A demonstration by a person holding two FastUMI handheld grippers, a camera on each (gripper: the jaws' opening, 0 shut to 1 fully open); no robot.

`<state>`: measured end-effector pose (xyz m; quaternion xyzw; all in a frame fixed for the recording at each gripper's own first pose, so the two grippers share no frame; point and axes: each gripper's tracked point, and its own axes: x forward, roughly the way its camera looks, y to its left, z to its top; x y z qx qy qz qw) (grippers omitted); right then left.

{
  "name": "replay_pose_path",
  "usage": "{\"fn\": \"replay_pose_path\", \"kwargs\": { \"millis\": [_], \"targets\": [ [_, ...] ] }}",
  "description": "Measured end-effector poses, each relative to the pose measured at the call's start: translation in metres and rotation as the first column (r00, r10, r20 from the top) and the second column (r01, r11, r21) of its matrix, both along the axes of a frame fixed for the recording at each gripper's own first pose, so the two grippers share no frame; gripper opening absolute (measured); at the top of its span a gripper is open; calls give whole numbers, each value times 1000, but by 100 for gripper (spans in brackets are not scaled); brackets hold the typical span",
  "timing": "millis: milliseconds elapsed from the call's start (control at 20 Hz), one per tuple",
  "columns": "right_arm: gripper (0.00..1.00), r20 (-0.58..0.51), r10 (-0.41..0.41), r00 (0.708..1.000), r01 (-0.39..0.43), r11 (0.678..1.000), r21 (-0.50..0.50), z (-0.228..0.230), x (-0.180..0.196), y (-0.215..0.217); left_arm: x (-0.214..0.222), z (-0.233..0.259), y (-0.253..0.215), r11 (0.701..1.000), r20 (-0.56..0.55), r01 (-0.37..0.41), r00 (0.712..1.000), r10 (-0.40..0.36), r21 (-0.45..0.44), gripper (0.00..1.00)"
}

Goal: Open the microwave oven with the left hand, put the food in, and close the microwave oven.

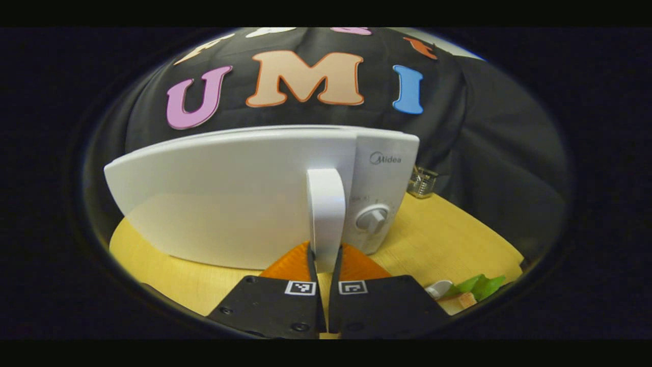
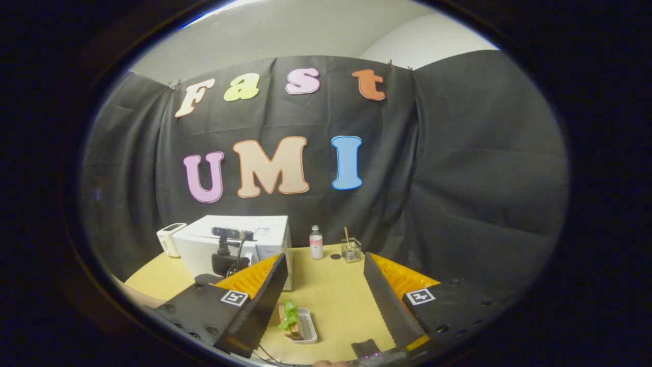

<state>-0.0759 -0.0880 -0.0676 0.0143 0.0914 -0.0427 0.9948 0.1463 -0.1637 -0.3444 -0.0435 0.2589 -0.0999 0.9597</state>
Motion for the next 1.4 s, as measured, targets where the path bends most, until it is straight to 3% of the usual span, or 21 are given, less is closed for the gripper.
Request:
{"fn": "replay_pose_path", "kwargs": {
  "millis": [500, 800, 1150, 1400],
  "targets": [
    [94, -1, 110, 994, -110, 994, 27, -14, 26, 39, -127, 8, 52, 996, -38, 86, 996, -86, 9, 2],
    [94, -7, 177, 984, -177, 984, 25, -26, 42, 77, -189, 9, 111, 997, -54, 62, 997, -59, 48, 2],
    [94, 24, 244, 969, -244, 970, -12, -27, 51, 116, -234, 8, 189, 993, -90, -48, 994, 58, 110, 1],
    [94, 67, 274, 960, -276, 960, 36, -17, 56, 135, -255, 6, 257, 972, -136, -167, 972, 190, 167, 1]
  ]
}}
